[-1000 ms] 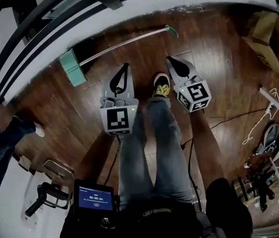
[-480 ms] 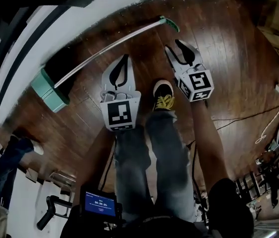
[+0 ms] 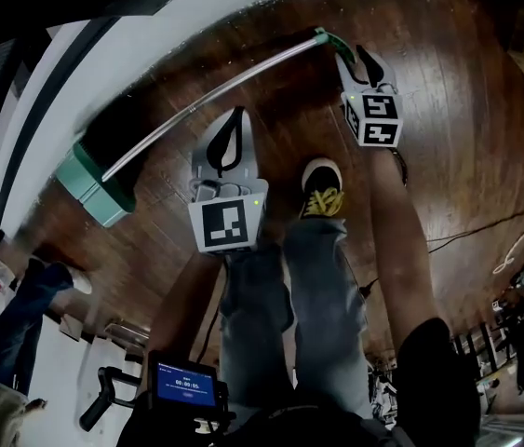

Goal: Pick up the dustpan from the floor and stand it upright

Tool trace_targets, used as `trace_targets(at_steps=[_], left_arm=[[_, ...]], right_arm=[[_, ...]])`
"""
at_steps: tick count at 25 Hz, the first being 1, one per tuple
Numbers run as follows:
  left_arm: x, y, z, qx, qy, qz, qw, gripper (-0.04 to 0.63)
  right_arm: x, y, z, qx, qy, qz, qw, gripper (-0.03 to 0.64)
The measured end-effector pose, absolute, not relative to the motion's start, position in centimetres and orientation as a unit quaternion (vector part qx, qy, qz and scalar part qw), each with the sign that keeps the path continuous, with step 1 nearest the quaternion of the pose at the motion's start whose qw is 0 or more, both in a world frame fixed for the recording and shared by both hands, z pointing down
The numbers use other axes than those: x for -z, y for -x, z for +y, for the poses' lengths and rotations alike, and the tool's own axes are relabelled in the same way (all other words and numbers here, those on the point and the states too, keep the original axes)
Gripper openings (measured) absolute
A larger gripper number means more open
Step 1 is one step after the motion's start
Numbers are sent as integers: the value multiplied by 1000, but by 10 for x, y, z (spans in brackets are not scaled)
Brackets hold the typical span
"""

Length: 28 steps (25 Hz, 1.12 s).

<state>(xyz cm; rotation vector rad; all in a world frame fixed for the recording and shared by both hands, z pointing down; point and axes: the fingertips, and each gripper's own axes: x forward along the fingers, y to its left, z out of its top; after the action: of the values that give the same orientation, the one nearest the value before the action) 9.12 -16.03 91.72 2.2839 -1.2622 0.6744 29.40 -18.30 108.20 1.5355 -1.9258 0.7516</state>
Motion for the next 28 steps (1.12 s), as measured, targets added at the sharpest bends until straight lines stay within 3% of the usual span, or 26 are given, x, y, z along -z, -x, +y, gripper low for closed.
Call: trace_targets(at_steps=[1, 2, 9, 20, 28], left_arm=[[-917, -91, -161, -244, -826, -456, 223, 20], [-915, -92, -161, -245, -827, -454, 222, 20], [-847, -83, -158, -248, -823, -460, 222, 20], [-566, -70, -156, -189, -846, -468, 172, 20], [-458, 5, -126, -158, -825, -518, 162, 20]], right_arm=[[-1085, -292, -181, -278, -570, -718, 288, 80], [-1084, -291, -180, -273, -570, -717, 293, 69], [-964, -271, -186, -190, -567, -744, 297, 66], [-628, -176, -198, -27, -550, -794, 258, 95], [-521, -53, -139, 56, -466, -838, 278, 127]])
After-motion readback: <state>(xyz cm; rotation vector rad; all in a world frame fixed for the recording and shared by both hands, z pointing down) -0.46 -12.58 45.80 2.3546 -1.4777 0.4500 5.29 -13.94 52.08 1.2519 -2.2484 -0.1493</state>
